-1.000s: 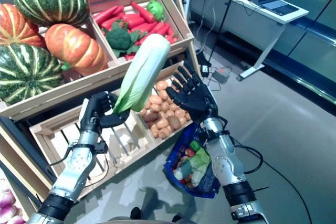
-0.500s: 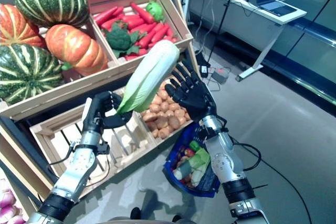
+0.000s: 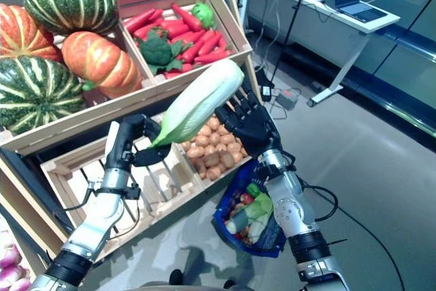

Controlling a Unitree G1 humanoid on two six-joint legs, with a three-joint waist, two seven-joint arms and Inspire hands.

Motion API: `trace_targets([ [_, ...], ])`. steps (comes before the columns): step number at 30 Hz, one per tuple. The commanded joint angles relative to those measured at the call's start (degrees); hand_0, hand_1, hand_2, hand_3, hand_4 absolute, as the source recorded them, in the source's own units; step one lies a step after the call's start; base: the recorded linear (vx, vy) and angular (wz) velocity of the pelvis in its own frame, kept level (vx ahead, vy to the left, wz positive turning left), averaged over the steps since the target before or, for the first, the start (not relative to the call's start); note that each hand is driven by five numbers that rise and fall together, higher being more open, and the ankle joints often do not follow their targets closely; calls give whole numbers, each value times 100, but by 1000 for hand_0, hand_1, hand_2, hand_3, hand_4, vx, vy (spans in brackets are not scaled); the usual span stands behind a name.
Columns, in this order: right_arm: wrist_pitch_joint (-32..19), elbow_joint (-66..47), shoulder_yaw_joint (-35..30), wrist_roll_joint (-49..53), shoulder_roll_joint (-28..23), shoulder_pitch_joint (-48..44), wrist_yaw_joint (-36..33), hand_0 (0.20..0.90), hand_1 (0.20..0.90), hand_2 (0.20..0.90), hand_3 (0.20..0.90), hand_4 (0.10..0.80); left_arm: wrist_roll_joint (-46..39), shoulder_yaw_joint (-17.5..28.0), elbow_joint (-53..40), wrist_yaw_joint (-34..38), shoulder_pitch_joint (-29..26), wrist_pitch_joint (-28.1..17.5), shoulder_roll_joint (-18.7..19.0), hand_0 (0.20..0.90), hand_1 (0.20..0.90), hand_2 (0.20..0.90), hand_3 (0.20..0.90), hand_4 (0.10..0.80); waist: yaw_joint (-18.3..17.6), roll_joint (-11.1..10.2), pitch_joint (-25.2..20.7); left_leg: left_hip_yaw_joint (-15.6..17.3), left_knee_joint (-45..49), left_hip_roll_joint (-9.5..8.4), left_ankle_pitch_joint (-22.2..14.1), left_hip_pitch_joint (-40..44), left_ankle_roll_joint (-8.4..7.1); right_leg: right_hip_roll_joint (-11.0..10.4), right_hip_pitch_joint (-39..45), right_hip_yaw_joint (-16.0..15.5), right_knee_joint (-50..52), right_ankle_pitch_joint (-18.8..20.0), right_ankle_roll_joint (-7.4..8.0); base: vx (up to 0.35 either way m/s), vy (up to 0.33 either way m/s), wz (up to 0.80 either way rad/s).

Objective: Put vegetables into the basket

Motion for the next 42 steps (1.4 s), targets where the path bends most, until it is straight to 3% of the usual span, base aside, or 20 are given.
trace_targets([
  [1, -320, -31, -355, 438, 130, -866, 218, 900, 900, 900, 900, 800, 481, -248, -21, 242, -1140, -1022, 200, 300, 300, 300, 300, 400, -7, 13, -585, 154, 5, 5, -778, 204, 64, 131, -43, 214, 3, -63, -332, 0, 0, 0],
  [26, 3, -138, -499, 1829, 365, -1042, 752, 900, 900, 900, 900, 800, 2080, -899, 501, 863, -1101, -1492, 677, 300, 300, 300, 300, 400, -26, 19, -624, 202, 5, 24, -771, 193, 66, 133, -70, 323, 3, -54, -307, 1, 0, 0],
  [29, 4, -125, -469, 1844, 415, -1055, 873, 900, 900, 900, 900, 800, 1826, -996, 506, 660, -1129, -1448, 687, 300, 300, 300, 300, 400, -23, 20, -616, 193, 5, 22, -771, 182, 69, 134, -81, 338, 3, -57, -302, 13, -6, -4],
  [33, 43, -146, -421, 1856, 419, -1100, 1206, 900, 900, 900, 900, 800, 334, -1015, 708, -509, -977, -1327, 473, 300, 300, 300, 300, 400, -16, 16, -599, 196, 5, 25, -775, 194, 71, 140, -74, 352, 3, -62, -306, 4, -2, -1],
  [42, 208, -95, -454, 1820, 304, -1154, 1162, 900, 900, 900, 900, 800, -119, -968, 639, -940, -786, -1320, 357, 300, 300, 300, 300, 400, 8, 1, -564, 187, 5, 30, -777, 204, 68, 145, -60, 358, 3, -70, -312, 0, 0, 0],
])
